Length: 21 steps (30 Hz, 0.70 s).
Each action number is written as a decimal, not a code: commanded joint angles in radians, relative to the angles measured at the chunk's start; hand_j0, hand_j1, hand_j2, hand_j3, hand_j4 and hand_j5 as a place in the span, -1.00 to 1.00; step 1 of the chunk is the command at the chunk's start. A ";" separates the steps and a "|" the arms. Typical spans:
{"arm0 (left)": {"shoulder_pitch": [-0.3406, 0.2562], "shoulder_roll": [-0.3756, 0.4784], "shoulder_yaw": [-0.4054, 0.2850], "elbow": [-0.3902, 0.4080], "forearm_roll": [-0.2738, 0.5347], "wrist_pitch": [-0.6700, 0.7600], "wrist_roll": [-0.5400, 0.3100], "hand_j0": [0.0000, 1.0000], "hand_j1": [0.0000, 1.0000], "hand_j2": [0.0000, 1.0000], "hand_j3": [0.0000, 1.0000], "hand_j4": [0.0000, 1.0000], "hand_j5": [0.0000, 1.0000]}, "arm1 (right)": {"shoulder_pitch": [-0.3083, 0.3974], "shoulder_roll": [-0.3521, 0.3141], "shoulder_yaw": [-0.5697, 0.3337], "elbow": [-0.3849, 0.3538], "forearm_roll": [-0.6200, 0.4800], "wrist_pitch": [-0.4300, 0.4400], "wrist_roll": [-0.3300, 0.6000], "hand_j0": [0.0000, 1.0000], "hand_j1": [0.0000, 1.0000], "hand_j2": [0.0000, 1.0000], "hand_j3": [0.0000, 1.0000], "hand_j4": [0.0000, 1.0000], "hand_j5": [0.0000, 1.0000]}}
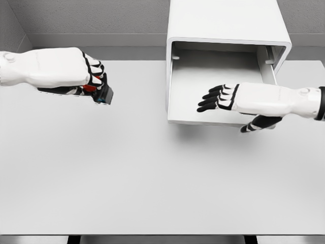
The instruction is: Slide open multi-storey tabletop storage cabinets and put open load switch and slide close multi-storey tabletop storage cabinets
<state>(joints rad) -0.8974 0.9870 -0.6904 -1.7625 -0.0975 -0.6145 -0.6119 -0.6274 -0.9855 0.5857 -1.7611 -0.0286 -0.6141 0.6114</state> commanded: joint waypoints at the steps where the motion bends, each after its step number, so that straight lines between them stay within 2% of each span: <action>1: -0.005 -0.033 0.002 0.000 0.010 0.004 0.001 -0.34 -0.34 -0.34 -0.34 -0.34 -0.34 | 0.000 -0.021 -0.040 -0.001 -0.071 0.003 -0.001 1.00 1.00 1.00 1.00 1.00 1.00; 3: -0.018 -0.045 0.002 0.000 0.010 0.004 0.001 -0.34 -0.34 -0.34 -0.34 -0.34 -0.34 | 0.000 -0.021 -0.046 -0.001 -0.116 0.003 -0.001 1.00 1.00 1.00 1.00 1.00 1.00; 6: -0.026 -0.090 0.002 0.000 0.010 0.004 0.001 -0.34 -0.34 -0.34 -0.34 -0.34 -0.34 | 0.003 -0.065 -0.116 -0.001 -0.174 0.003 -0.001 1.00 1.00 1.00 1.00 1.00 1.00; 9: -0.054 -0.122 0.000 0.000 0.010 0.004 0.001 -0.34 -0.34 -0.34 -0.34 -0.34 -0.34 | 0.063 -0.125 -0.253 0.000 -0.221 0.003 -0.001 1.00 1.00 1.00 1.00 1.00 1.00; 11: -0.061 -0.146 0.000 0.000 0.010 0.004 0.001 -0.34 -0.34 -0.34 -0.34 -0.34 -0.34 | 0.187 -0.165 -0.423 0.000 -0.257 0.003 -0.001 1.00 1.00 1.00 1.00 1.00 1.00; 13: -0.090 -0.171 -0.001 0.003 0.007 0.004 0.001 -0.34 -0.34 -0.34 -0.34 -0.34 -0.34 | 0.379 -0.170 -0.642 0.002 -0.257 0.003 -0.001 1.00 1.00 1.00 1.00 1.00 1.00; 14: -0.092 -0.198 -0.003 0.003 0.005 0.004 0.001 -0.34 -0.34 -0.34 -0.34 -0.34 -0.34 | 0.509 -0.168 -0.805 0.000 -0.257 0.003 -0.001 1.00 1.00 1.00 1.00 1.00 1.00; 16: -0.094 -0.290 -0.001 0.003 0.004 0.004 0.001 -0.34 -0.34 -0.34 -0.34 -0.34 -0.34 | 0.607 -0.159 -0.951 0.002 -0.257 0.003 -0.001 1.00 1.00 1.00 1.00 1.00 1.00; 17: -0.091 -0.369 -0.003 0.008 -0.001 0.004 0.001 -0.34 -0.34 -0.34 -0.34 -0.34 -0.34 | 0.686 -0.145 -1.018 0.000 -0.257 0.003 -0.001 1.00 1.00 1.00 1.00 1.00 1.00; 18: -0.097 -0.435 -0.023 0.011 -0.016 0.004 0.001 -0.34 -0.34 -0.34 -0.34 -0.34 -0.34 | 0.800 -0.116 -1.107 0.002 -0.255 0.003 -0.001 1.00 1.00 1.00 1.00 1.00 1.00; 19: -0.126 -0.470 -0.043 0.011 -0.045 0.004 0.001 -0.34 -0.34 -0.34 -0.34 -0.34 -0.34 | 0.903 -0.087 -1.168 0.002 -0.254 0.003 -0.001 1.00 1.00 1.00 1.00 1.00 1.00; 20: -0.152 -0.511 -0.054 0.020 -0.070 0.004 0.001 -0.34 -0.34 -0.34 -0.34 -0.34 -0.34 | 0.995 -0.053 -1.213 0.002 -0.246 0.003 -0.001 1.00 1.00 1.00 1.00 1.00 1.00; 21: -0.175 -0.554 -0.055 0.061 -0.100 0.004 0.001 -0.34 -0.34 -0.34 -0.34 -0.34 -0.34 | 1.052 -0.018 -1.230 0.002 -0.215 0.003 -0.001 0.96 0.96 0.96 0.96 0.96 0.96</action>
<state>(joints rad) -1.0799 0.5252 -0.7307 -1.7268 -0.1642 -0.6144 -0.6125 0.4632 -1.0535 -0.5224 -1.7592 -0.2499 -0.6154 0.6117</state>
